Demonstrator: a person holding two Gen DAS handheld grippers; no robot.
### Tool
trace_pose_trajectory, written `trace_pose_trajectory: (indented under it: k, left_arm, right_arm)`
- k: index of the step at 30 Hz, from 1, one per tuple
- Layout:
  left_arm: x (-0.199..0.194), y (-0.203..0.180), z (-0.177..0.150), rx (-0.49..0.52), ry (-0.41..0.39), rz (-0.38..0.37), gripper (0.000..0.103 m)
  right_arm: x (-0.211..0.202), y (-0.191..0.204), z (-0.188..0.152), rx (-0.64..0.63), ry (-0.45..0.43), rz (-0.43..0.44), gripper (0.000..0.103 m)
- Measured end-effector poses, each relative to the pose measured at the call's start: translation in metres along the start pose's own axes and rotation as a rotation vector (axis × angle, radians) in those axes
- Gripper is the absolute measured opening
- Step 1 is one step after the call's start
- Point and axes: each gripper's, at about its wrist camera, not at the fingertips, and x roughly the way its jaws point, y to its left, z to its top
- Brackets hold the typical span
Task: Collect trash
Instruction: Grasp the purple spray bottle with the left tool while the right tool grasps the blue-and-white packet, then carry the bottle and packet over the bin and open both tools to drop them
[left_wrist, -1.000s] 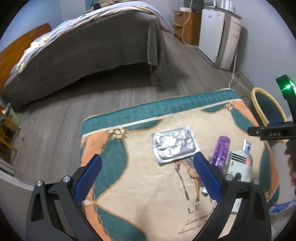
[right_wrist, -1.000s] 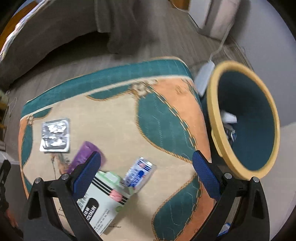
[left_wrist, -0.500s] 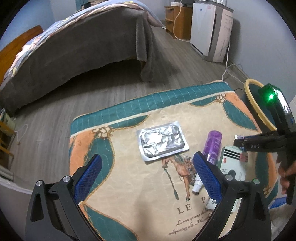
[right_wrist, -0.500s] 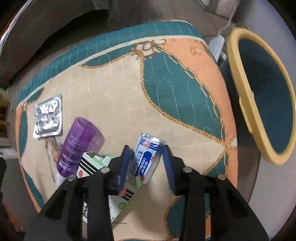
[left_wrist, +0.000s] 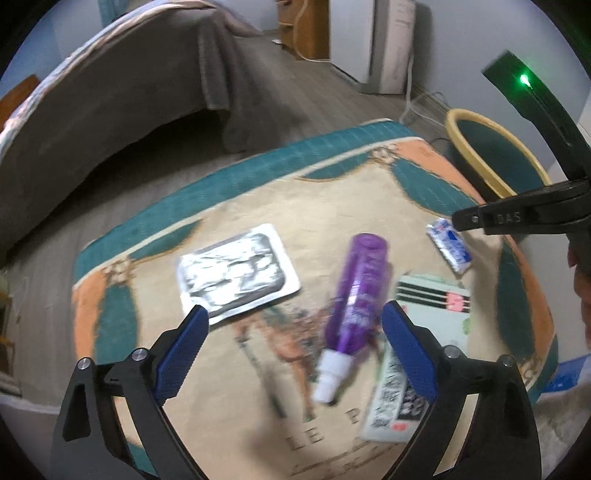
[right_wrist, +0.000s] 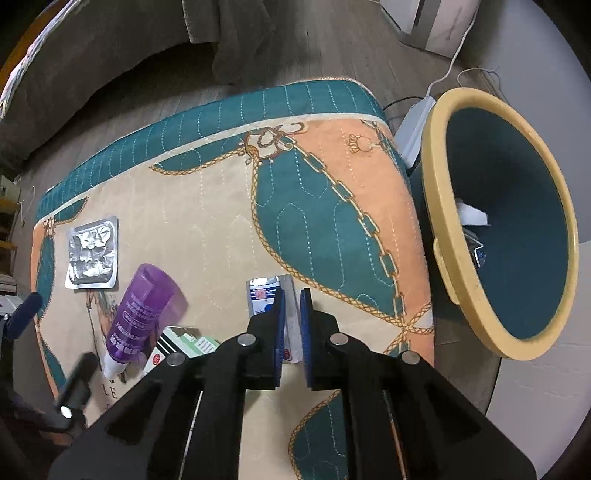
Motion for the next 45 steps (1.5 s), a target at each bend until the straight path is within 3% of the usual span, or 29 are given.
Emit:
trace_pose_trajectory:
  k: [1, 3, 5, 9, 12, 17, 20, 28, 40, 45]
  left_arm:
    - [0.003, -0.003, 0.001, 0.005, 0.004, -0.015, 0.086]
    - [0.01, -0.009, 0.001, 0.016, 0.023, -0.035, 0.076]
    - [0.016, -0.014, 0.001, 0.034, 0.033, -0.045, 0.07]
    - [0.026, -0.019, 0.002, 0.032, 0.042, -0.081, 0.06]
    - [0.032, -0.022, 0.001, 0.032, 0.049, -0.091, 0.058]
    - [0.046, -0.025, 0.002, 0.039, 0.064, -0.09, 0.047]
    - [0.047, -0.027, 0.002, 0.049, 0.057, -0.093, 0.035]
    - [0.028, -0.026, 0.011, 0.057, -0.011, -0.097, 0.034]
    - [-0.014, -0.023, 0.036, -0.021, -0.116, -0.117, 0.033]
    - [-0.029, -0.034, 0.05, -0.013, -0.156, -0.116, 0.033]
  right_arm:
    - [0.002, -0.001, -0.001, -0.003, 0.005, 0.003, 0.011]
    - [0.007, -0.002, -0.007, -0.006, 0.024, 0.002, 0.027]
    - [0.011, 0.0, -0.008, -0.01, 0.028, 0.004, 0.033]
    - [0.011, -0.002, -0.008, 0.002, 0.033, 0.038, 0.033]
    - [0.014, 0.002, -0.011, -0.003, 0.046, 0.056, 0.033]
    - [0.021, 0.018, -0.015, -0.091, 0.056, 0.011, 0.032]
    - [0.02, 0.025, -0.014, -0.136, 0.048, -0.013, 0.025]
    - [0.002, 0.024, -0.006, -0.139, 0.011, 0.014, 0.01]
    - [-0.055, 0.002, 0.0, -0.075, -0.112, 0.067, 0.01]
    - [-0.077, -0.022, 0.0, -0.074, -0.183, 0.043, 0.01]
